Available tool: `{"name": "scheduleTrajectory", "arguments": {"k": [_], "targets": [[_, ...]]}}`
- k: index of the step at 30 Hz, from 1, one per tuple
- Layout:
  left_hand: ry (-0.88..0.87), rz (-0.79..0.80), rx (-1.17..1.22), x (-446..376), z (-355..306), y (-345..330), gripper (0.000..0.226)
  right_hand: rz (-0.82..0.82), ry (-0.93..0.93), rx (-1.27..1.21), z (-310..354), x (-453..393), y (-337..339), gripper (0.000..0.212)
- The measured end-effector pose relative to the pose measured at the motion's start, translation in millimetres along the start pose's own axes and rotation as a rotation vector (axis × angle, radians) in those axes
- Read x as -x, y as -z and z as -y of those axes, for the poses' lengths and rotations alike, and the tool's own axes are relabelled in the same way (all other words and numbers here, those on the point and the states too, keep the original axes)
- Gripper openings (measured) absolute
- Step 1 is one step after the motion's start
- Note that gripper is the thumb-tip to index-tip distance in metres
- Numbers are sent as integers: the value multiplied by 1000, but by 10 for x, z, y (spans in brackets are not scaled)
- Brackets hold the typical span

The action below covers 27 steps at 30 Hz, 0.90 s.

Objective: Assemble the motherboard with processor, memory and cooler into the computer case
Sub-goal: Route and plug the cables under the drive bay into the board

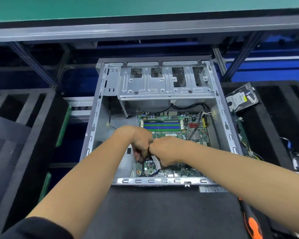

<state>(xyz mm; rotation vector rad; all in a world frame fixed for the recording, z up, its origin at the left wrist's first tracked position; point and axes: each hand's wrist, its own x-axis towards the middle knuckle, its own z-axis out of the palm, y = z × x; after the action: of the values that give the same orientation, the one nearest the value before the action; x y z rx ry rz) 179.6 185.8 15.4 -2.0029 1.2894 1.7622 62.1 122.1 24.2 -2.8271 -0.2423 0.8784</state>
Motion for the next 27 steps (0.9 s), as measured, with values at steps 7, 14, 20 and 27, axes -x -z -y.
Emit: {"name": "scheduleTrajectory", "arguments": {"k": [7, 14, 20, 27], "targets": [[73, 61, 52, 17, 7, 16, 12, -47, 12, 45, 7, -29, -34, 21], [136, 124, 96, 38, -36, 17, 23, -22, -18, -38, -26, -78, -76, 30], [153, 151, 101, 38, -60, 25, 24, -4, -51, -104, -35, -97, -97, 42], [22, -9, 136, 80, 2, 86, 6, 29, -57, -169, -45, -5, -18, 23]]}}
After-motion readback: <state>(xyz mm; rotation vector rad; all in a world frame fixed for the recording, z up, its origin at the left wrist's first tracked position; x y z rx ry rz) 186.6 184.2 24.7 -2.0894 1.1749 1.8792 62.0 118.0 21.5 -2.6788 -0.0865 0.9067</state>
